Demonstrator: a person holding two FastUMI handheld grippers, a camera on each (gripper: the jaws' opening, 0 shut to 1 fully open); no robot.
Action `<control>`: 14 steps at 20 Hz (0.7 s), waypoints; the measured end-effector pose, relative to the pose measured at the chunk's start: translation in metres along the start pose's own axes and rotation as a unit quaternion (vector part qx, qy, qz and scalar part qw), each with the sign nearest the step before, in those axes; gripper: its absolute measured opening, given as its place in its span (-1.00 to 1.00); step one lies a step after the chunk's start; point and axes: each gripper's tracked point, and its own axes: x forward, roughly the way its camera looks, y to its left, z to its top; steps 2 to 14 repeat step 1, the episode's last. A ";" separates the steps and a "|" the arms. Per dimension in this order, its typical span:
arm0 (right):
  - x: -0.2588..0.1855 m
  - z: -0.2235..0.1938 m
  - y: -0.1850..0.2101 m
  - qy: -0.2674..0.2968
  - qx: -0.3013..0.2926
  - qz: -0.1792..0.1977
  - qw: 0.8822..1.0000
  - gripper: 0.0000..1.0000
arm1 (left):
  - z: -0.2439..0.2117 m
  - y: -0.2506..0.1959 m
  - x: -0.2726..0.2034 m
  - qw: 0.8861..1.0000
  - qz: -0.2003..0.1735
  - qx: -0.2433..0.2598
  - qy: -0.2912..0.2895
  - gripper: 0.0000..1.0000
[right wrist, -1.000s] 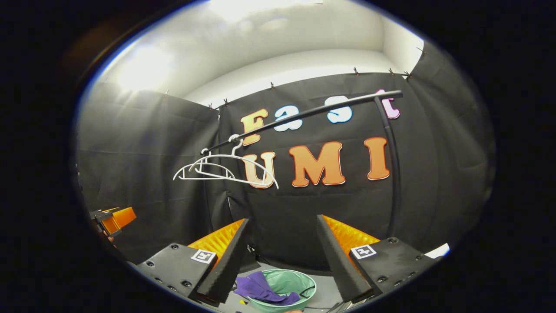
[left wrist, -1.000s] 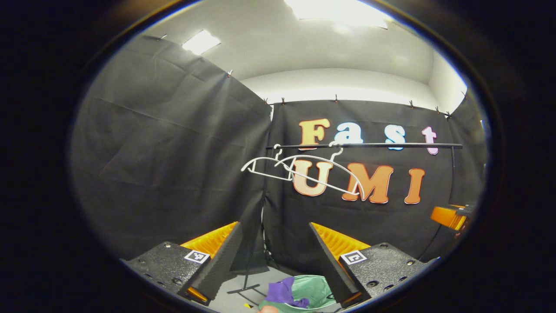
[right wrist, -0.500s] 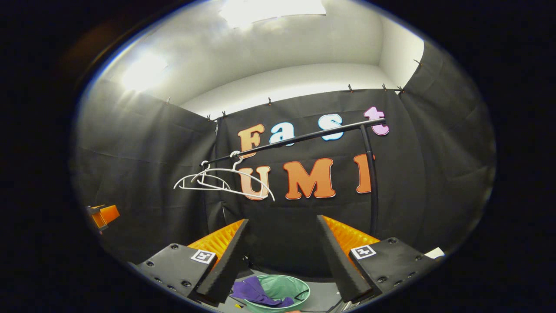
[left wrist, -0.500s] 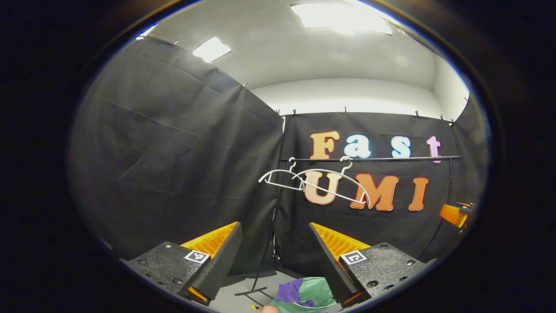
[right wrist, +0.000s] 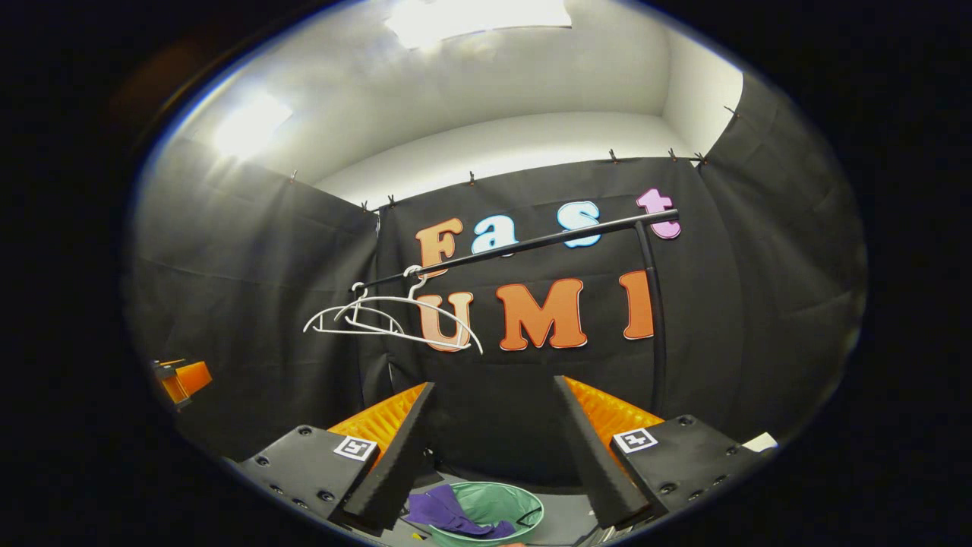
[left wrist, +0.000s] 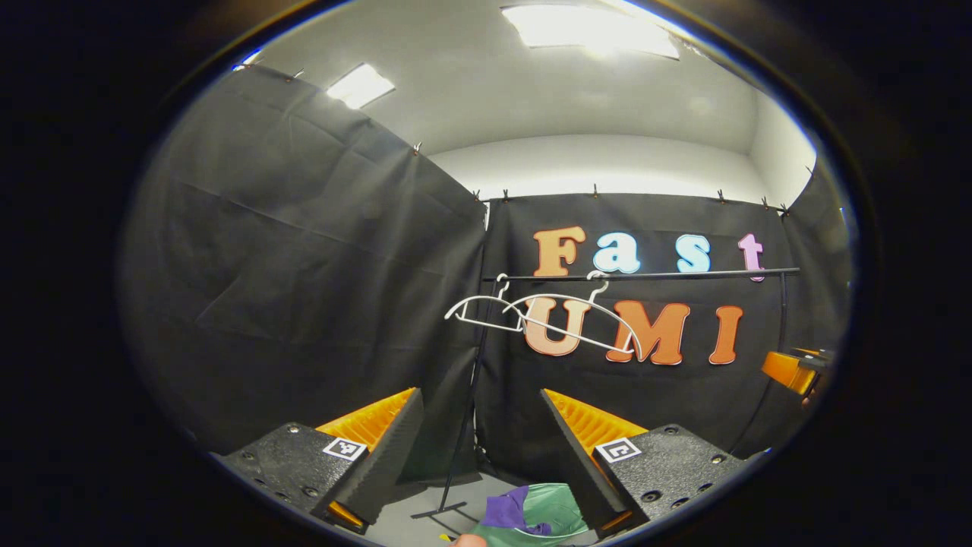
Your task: Grasp the clothes on the hanger with both hands and then place them into the laundry hamper below.
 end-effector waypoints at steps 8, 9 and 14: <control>-0.001 -0.001 -0.001 0.001 0.000 -0.001 1.000 0.77 | -0.001 -0.003 0.003 1.000 -0.002 -0.001 0.000 0.80; -0.001 -0.001 -0.001 0.001 0.000 -0.001 1.000 0.77 | -0.001 -0.003 0.003 1.000 -0.002 -0.001 0.000 0.80; -0.001 -0.001 -0.001 0.001 0.000 -0.001 1.000 0.77 | -0.001 -0.003 0.003 1.000 -0.002 -0.001 0.000 0.80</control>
